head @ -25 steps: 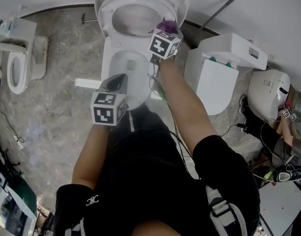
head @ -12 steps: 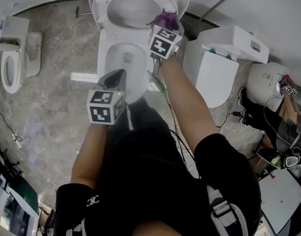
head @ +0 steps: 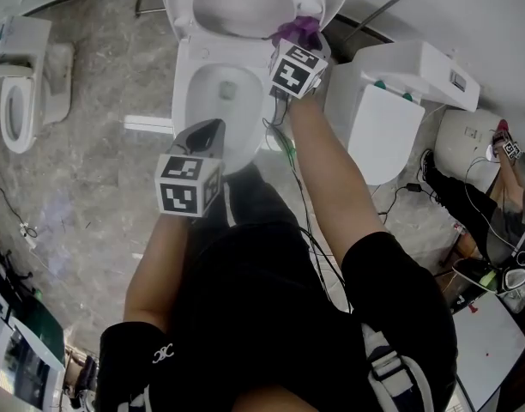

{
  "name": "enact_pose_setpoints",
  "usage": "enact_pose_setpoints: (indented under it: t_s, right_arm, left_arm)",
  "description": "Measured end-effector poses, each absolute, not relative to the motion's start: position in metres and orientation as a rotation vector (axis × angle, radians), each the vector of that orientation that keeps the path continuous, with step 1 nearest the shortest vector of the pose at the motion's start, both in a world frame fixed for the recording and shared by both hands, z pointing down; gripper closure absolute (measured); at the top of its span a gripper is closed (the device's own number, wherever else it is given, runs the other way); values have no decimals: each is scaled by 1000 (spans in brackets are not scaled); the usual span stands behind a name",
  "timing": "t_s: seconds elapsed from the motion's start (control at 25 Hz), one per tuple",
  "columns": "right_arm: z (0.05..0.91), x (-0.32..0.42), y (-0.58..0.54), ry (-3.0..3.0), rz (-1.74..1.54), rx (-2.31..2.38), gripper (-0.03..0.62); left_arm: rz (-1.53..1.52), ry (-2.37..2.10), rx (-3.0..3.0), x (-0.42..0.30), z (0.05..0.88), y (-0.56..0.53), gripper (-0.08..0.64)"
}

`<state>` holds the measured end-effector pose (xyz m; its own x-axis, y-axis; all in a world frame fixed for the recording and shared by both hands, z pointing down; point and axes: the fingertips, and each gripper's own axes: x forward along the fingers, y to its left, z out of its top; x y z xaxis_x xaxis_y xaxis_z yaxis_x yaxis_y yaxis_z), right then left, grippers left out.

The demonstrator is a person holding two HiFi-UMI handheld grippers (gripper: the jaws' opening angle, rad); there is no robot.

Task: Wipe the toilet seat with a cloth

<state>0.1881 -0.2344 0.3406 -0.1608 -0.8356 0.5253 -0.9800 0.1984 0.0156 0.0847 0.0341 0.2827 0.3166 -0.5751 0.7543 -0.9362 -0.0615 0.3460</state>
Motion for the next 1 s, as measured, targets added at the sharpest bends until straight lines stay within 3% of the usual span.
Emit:
enact_pose_setpoints:
  t_s: [0.44,1.0]
  right_arm:
    - [412,193,-222,-1936,586,1612,535]
    - [420,199,-199,-1947,569,1510,535]
  left_arm:
    - [572,-1351,1718,68,302,53,552]
    - [614,-1259,1752,91,313,59,552]
